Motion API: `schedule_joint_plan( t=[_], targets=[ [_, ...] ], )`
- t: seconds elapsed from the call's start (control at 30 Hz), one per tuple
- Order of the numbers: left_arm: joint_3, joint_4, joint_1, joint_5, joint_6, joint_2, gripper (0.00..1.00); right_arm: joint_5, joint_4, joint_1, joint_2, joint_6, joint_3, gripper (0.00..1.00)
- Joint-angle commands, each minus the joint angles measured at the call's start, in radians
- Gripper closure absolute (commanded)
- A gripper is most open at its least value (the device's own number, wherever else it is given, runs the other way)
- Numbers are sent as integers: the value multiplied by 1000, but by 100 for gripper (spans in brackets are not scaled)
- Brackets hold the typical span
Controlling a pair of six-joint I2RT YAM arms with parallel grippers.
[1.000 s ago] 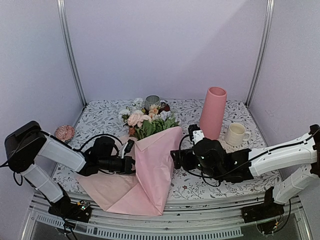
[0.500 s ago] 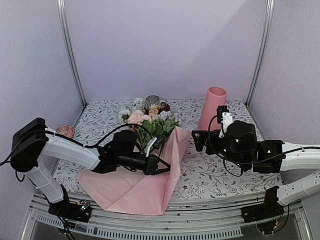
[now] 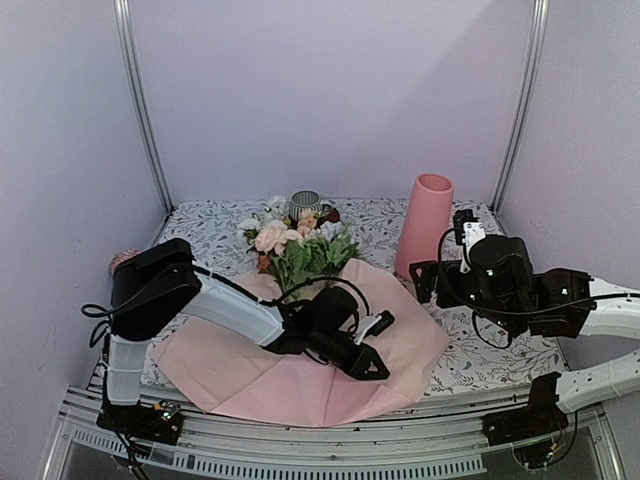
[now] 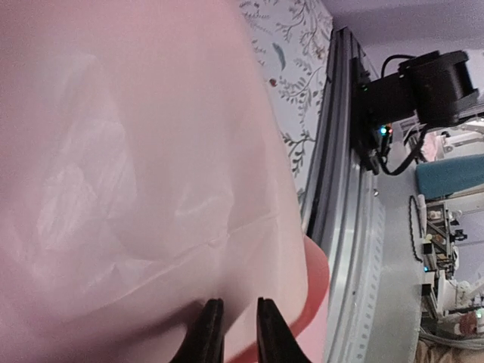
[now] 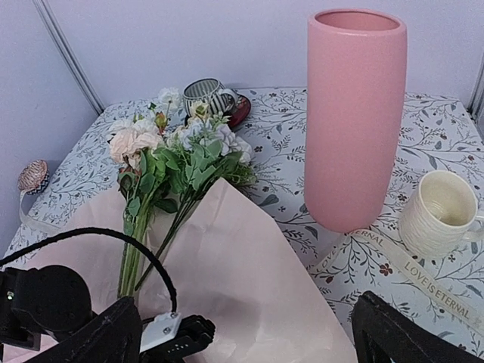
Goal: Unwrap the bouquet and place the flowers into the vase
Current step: Unfold the two-thirds folded wrapping paper from the folded wrapping paper.
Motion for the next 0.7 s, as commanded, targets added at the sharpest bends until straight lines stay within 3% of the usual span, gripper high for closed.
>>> schedule_joint_plan(
  t=[0.0, 0.13, 0.3, 0.47, 0.67],
  targets=[
    [75, -108, -29, 13, 22, 57, 81, -47, -98, -47, 2, 47, -2, 1],
    [88, -124, -30, -2, 22, 61, 81, -237, -100, -173, 0, 101, -54, 1],
    [38, -118, -28, -70, 48, -61, 78, -513, 64, -304, -76, 102, -206, 2],
    [-27, -172, -18, -200, 78, -276, 73, -720, 281, -323, -71, 98, -308, 12],
    [-166, -263, 73, -356, 99, -498, 72, -909, 549, -324, 95, 94, -334, 21]
  ],
)
